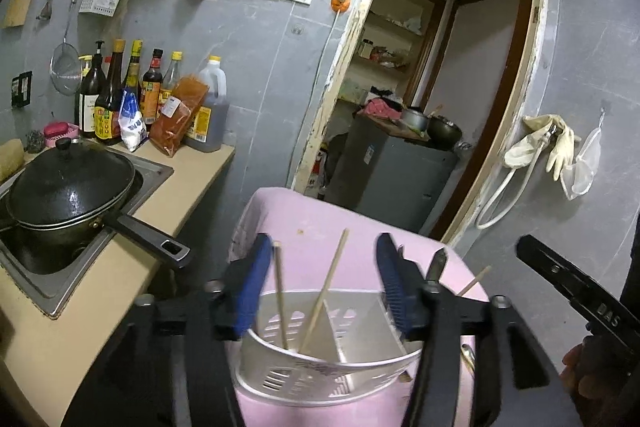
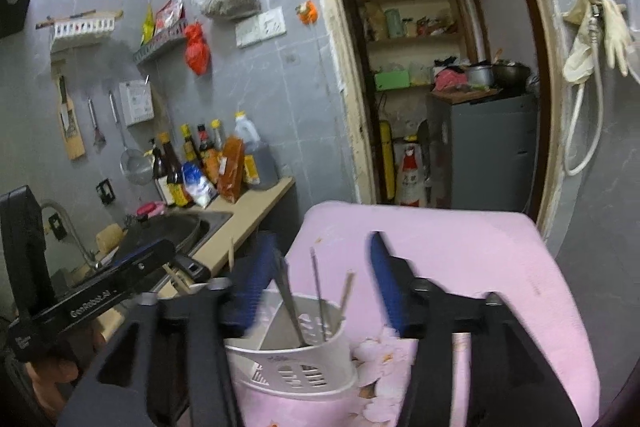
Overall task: Organize utensils
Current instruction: 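Move both tools back down to the remaining utensils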
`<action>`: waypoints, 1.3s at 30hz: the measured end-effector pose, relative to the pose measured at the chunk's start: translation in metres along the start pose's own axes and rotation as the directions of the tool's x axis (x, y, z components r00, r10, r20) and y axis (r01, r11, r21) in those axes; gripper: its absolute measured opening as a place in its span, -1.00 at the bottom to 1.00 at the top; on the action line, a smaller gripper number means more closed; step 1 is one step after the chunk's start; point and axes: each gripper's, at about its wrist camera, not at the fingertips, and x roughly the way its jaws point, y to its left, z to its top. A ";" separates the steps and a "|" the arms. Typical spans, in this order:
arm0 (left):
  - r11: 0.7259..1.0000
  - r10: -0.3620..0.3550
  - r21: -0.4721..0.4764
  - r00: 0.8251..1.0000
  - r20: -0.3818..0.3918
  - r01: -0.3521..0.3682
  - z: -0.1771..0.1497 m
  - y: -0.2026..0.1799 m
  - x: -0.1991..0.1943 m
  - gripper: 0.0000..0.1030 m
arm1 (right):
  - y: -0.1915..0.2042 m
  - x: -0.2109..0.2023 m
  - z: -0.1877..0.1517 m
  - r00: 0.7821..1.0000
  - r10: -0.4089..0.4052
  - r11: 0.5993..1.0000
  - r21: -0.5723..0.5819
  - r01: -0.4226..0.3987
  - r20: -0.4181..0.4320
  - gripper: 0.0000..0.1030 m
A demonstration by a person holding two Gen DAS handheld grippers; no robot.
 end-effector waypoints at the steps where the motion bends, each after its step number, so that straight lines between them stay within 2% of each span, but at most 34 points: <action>1: 1.000 0.007 0.002 1.000 0.007 -0.007 0.002 -0.003 -0.003 0.16 | -0.004 -0.006 0.001 1.000 -0.013 1.000 0.005 0.013 0.012 0.35; 5: 0.999 0.037 0.023 0.998 0.044 -0.038 0.007 -0.019 -0.013 0.56 | -0.019 -0.027 0.004 0.997 -0.055 0.998 0.020 0.054 0.050 0.60; 6: 0.998 0.046 0.033 0.998 0.053 -0.048 0.007 -0.023 -0.015 0.68 | -0.023 -0.032 0.005 0.996 -0.066 0.998 0.024 0.065 0.061 0.71; 7: 0.997 0.056 0.042 0.996 0.064 -0.059 0.007 -0.027 -0.017 0.72 | -0.027 -0.037 0.005 0.995 -0.076 0.997 0.026 0.074 0.068 0.89; 9: 0.995 0.069 0.065 0.994 0.087 -0.075 0.004 -0.036 -0.021 0.80 | -0.036 -0.047 0.005 0.991 -0.100 0.995 0.026 0.098 0.088 1.00; 18: 0.985 0.061 0.153 0.993 0.101 -0.076 -0.014 -0.077 -0.023 0.81 | -0.074 -0.078 -0.004 0.977 -0.189 0.982 0.023 0.187 0.100 1.00; 26: 0.978 0.065 0.189 0.993 0.096 -0.083 -0.032 -0.107 -0.016 0.81 | -0.105 -0.096 -0.019 0.968 -0.243 0.970 -0.009 0.244 0.066 1.00; 34: 0.968 0.070 0.237 0.997 0.039 -0.077 -0.060 -0.135 -0.002 0.81 | -0.139 -0.102 -0.042 0.965 -0.261 0.965 -0.018 0.261 -0.026 1.00; 39: 0.965 0.058 0.260 0.997 -0.046 -0.044 -0.089 -0.152 0.008 0.81 | -0.163 -0.099 -0.059 0.962 -0.252 0.968 -0.011 0.252 -0.104 1.00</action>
